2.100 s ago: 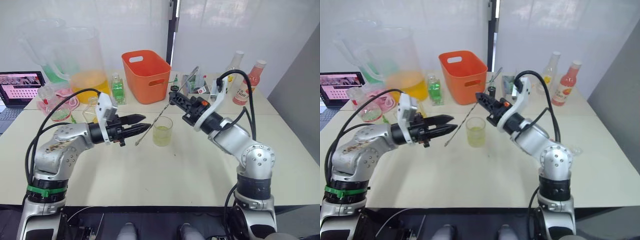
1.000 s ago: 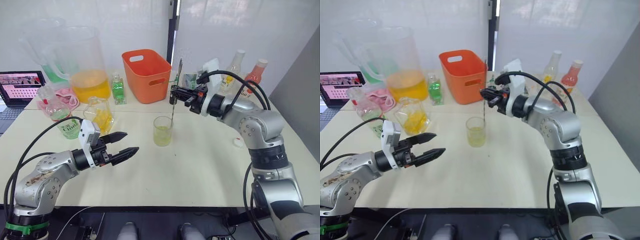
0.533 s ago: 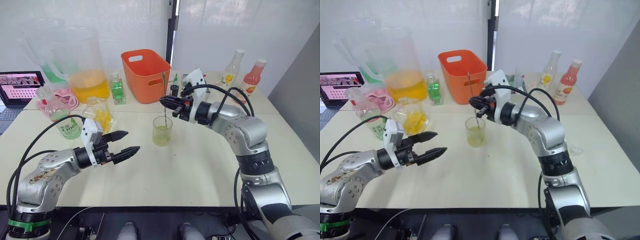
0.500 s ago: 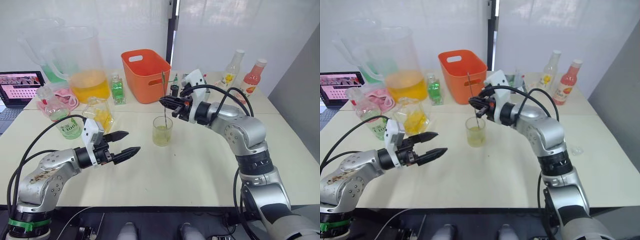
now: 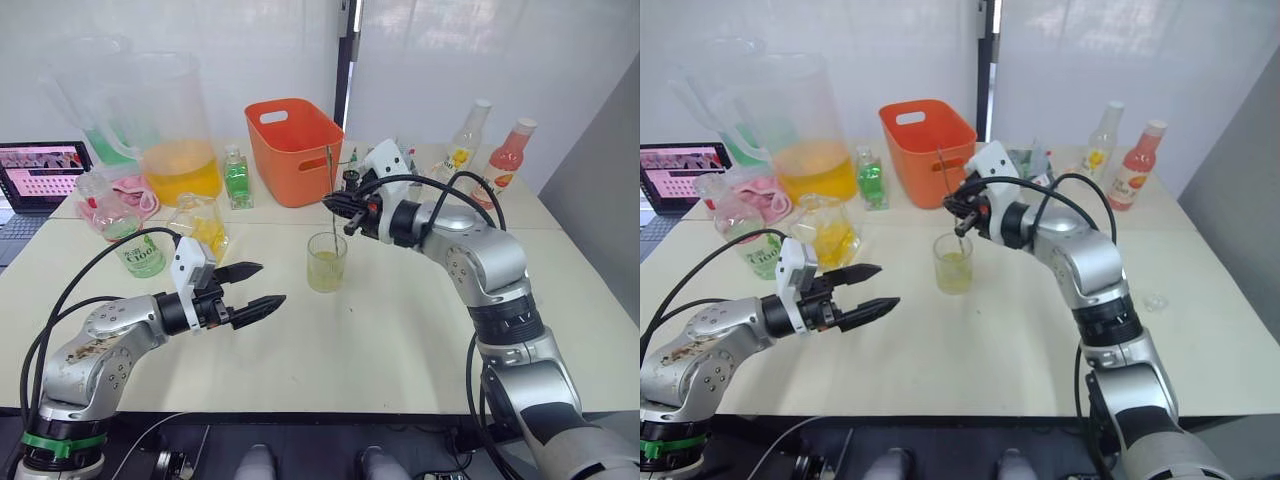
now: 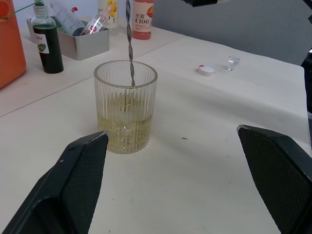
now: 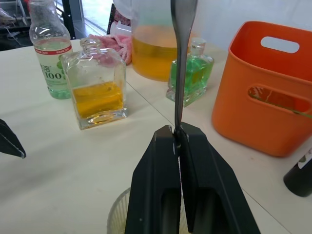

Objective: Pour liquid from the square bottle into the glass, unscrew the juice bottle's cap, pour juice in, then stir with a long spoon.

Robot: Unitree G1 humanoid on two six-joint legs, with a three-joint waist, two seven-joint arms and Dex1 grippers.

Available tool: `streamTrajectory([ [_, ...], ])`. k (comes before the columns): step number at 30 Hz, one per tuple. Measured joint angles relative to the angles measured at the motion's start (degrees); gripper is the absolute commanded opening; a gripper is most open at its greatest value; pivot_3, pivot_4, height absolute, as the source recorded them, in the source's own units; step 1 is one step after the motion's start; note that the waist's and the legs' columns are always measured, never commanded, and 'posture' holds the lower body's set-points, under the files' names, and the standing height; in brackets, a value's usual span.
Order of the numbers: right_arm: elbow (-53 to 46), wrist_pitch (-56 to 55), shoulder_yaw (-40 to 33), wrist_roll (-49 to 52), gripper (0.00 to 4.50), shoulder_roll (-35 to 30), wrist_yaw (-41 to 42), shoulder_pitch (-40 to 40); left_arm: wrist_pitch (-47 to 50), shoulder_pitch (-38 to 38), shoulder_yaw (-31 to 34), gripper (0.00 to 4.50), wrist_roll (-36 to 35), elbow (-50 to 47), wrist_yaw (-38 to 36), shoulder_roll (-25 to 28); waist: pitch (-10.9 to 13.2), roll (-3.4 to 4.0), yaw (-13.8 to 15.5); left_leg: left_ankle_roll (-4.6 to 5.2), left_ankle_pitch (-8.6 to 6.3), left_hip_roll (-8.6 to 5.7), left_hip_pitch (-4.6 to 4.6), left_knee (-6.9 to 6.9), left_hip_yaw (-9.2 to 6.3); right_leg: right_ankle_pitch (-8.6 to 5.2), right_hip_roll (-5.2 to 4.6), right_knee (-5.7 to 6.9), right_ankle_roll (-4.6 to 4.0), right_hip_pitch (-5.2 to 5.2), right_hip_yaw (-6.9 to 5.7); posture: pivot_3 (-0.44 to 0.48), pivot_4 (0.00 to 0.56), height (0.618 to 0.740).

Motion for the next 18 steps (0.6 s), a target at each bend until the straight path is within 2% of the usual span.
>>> streamTrajectory([
  [5,3.4,-4.4,-0.3,-1.1,0.0,5.1,-0.4,-0.4,0.0,0.1,-0.3,4.47,0.3,0.0,0.3,-0.5,0.0,0.0,-0.4,0.0,0.0,0.01,0.0,-0.02,0.0,0.07,0.02,0.03,0.07,-0.02,0.0,0.0,0.15,0.703],
  [10,2.5,-5.1,-0.4,-0.8,0.0,8.7,-0.1,-1.7,-0.4,0.2,-0.6,4.47,0.8,0.0,0.3,-0.5,0.0,0.01,-0.4,0.0,0.0,0.0,-0.01,-0.03,-0.01,0.08,0.02,0.04,0.05,-0.02,0.0,0.0,0.15,0.703],
  [14,0.1,-1.5,-1.1,1.2,0.0,9.2,0.1,-1.6,-1.3,0.2,-0.8,4.47,1.1,0.3,0.2,-0.5,0.0,0.01,-0.3,0.0,0.0,0.0,-0.01,-0.03,-0.01,0.07,0.01,0.04,0.05,-0.02,0.0,0.0,0.15,0.703],
  [18,-5.0,5.2,-1.4,3.5,0.0,6.5,1.2,-0.9,-2.0,0.0,-1.7,4.47,1.7,1.4,0.1,-0.8,0.0,0.01,-0.2,0.0,0.0,0.01,-0.01,-0.05,-0.01,0.06,0.0,0.04,0.02,-0.02,0.0,0.0,0.15,0.703],
])
